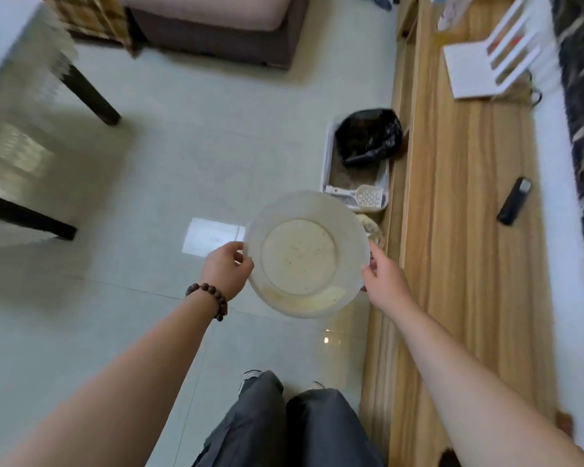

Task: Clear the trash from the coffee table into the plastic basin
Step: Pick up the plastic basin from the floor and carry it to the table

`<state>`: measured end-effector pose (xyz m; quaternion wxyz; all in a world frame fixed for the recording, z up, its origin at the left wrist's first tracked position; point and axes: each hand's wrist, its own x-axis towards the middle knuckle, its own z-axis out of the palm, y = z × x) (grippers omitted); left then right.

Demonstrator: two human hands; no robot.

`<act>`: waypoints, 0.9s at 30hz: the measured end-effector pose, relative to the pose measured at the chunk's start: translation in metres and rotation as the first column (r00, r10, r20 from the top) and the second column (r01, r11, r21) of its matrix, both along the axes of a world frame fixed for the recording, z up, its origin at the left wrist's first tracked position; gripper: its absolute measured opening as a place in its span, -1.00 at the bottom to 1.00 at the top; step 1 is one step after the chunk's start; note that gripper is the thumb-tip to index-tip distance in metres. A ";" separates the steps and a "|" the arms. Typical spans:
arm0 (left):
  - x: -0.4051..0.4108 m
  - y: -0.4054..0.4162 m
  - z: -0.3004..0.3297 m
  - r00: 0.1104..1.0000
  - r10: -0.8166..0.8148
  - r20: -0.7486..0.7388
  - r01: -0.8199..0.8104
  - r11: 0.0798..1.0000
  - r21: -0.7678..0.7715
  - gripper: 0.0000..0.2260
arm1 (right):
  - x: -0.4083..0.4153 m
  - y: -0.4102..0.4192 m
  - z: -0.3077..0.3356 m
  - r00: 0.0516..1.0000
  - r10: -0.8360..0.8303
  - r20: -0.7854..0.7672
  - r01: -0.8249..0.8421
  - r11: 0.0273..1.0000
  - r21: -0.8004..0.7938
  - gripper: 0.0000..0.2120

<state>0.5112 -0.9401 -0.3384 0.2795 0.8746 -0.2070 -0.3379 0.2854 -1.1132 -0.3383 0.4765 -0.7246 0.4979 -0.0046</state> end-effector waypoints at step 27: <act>0.292 0.154 0.245 0.752 0.649 0.114 -0.612 0.752 -0.246 -0.79 | 0.472 0.047 0.237 0.765 0.641 0.065 -0.594 0.741 -0.312 -0.64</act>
